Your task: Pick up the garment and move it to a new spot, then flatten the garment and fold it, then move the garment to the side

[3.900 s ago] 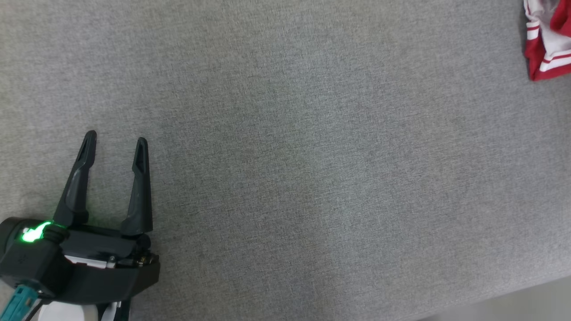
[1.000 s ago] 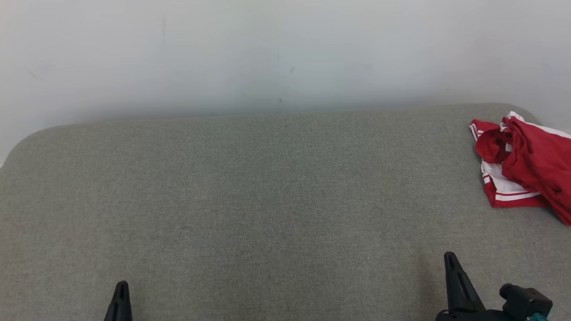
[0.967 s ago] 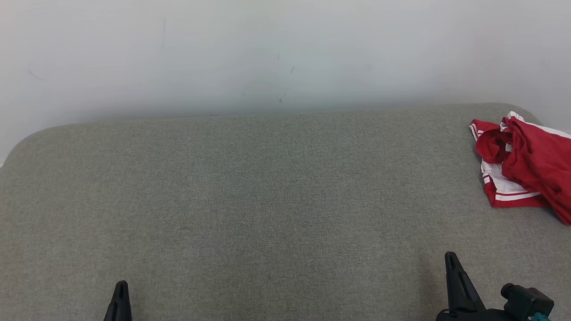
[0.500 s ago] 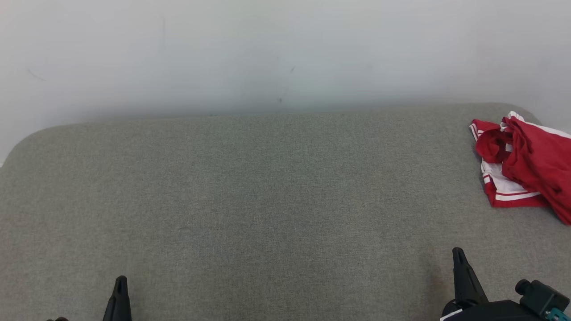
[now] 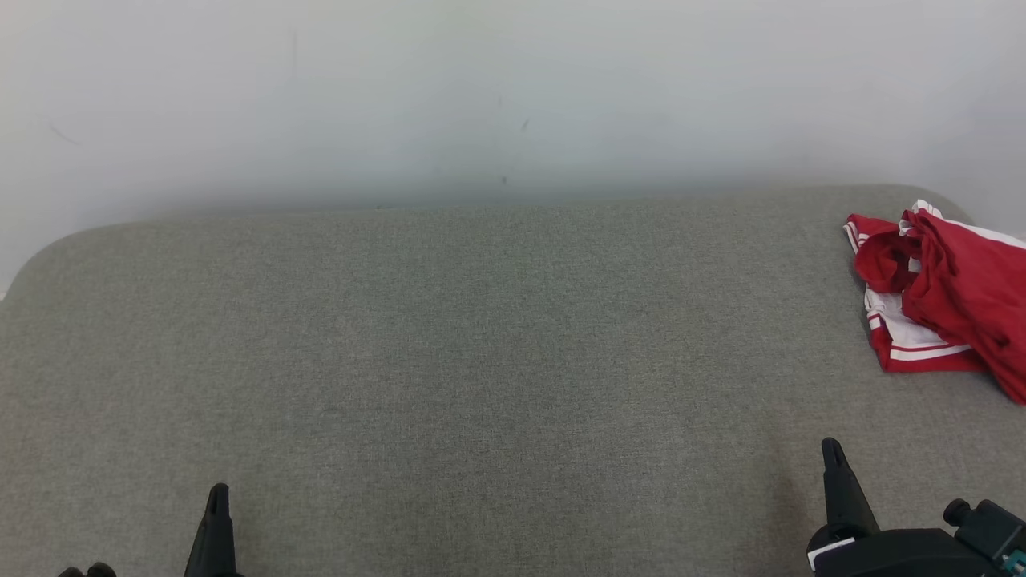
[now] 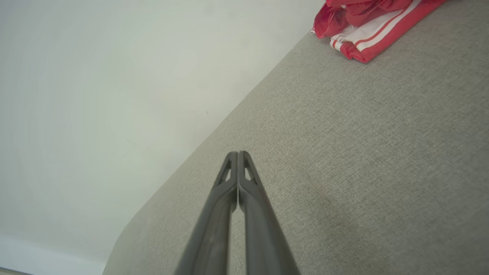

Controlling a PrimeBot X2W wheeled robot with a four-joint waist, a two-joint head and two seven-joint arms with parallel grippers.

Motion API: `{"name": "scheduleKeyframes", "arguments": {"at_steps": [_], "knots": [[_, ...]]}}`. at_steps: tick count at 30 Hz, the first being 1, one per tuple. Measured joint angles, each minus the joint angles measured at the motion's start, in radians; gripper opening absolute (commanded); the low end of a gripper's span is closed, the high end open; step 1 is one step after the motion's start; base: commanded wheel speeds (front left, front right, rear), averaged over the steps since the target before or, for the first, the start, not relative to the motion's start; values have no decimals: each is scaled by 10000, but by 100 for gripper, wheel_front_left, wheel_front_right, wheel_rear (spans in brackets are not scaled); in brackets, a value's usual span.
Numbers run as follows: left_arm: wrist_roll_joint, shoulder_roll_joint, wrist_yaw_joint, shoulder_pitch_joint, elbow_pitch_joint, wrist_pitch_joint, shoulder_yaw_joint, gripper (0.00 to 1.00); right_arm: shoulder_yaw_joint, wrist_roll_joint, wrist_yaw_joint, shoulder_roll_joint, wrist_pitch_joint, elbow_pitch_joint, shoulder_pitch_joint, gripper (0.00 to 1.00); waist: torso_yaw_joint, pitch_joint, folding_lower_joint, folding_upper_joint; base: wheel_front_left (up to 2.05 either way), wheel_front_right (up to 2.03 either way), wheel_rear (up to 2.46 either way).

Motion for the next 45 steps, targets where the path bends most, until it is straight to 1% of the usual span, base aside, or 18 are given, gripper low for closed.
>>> {"name": "scheduleKeyframes", "arguments": {"at_steps": [6,22,45], "knots": [[-930,2,-48,-98,48,230,0,0,-96,876,0,13,198,-19,-57,0,0,2,0,0,0,0,0],[-2729,13,-67,-392,109,715,2,0,-311,2625,0,42,700,-61,-243,0,-1,7,0,0,0,0,0],[-4753,31,-73,-673,203,1267,4,0,-546,4650,0,69,1235,-119,-450,0,-2,14,0,0,0,0,0]]}}
